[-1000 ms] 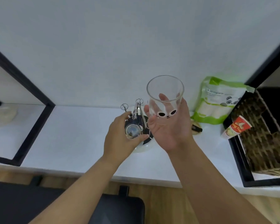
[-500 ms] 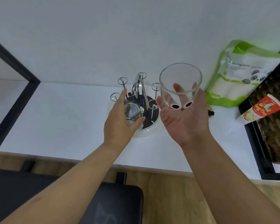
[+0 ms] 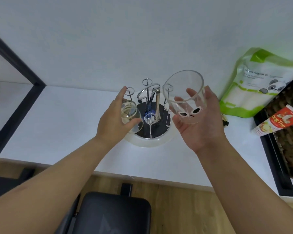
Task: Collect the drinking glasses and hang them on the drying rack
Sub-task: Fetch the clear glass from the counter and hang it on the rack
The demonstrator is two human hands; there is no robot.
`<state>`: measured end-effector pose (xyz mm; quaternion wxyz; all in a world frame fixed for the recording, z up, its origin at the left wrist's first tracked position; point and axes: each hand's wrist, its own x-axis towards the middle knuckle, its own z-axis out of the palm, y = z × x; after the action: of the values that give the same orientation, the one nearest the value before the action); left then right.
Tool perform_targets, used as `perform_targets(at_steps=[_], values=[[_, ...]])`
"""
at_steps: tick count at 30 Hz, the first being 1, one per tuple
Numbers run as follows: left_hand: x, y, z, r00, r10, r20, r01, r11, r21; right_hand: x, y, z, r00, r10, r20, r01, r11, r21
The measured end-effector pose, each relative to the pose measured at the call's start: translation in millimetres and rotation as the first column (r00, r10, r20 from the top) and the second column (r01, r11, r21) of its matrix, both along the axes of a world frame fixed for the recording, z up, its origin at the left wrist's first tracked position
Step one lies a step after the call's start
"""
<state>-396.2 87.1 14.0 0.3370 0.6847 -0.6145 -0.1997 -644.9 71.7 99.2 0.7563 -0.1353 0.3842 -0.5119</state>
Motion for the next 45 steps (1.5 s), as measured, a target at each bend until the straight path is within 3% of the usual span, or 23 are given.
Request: perform_targets(at_steps=[9, 12, 14, 17, 20, 23, 25, 30, 45], values=[[15, -18, 4, 0.999, -0.042, -0.034, 0.044, 0.998, 0.043, 2, -3, -8, 0.999, -0.012, -0.048, 0.012, 1.0, 0.0], [16, -19, 5, 0.998, -0.048, -0.044, 0.05, 0.997, 0.053, 4, -4, -9, 0.984, -0.016, -0.178, 0.008, 0.999, -0.048], [16, -18, 5, 0.998, -0.052, -0.043, 0.055, 0.997, 0.061, 6, -7, -5, 0.933, -0.05, -0.356, -0.004, 0.989, -0.15], [18, -18, 5, 0.998, -0.047, -0.051, 0.05, 0.996, 0.07, 7, -12, 5, 0.708, -0.215, -0.673, -0.1, 0.912, -0.397], [18, -19, 5, 0.998, -0.044, -0.055, 0.048, 0.996, 0.071, 8, -16, 17, 0.394, -0.394, -0.831, -0.342, 0.776, -0.53], [17, -18, 5, 0.998, -0.04, -0.051, 0.043, 0.997, 0.071, 14, -16, 25, 0.066, -0.556, -0.829, -0.648, 0.608, -0.459], [17, -17, 5, 0.998, -0.049, -0.048, 0.053, 0.996, 0.076, 22, -13, 26, -0.032, -0.602, -0.798, -0.751, 0.541, -0.378], [18, -15, 4, 0.996, -0.08, -0.04, 0.083, 0.992, 0.091, 37, -6, 8, -0.077, -0.569, -0.819, -0.822, 0.501, -0.272], [17, -14, 8, 0.993, -0.117, 0.007, 0.116, 0.989, 0.087, 57, -8, -33, -0.114, -0.538, -0.835, -0.853, 0.484, -0.196]])
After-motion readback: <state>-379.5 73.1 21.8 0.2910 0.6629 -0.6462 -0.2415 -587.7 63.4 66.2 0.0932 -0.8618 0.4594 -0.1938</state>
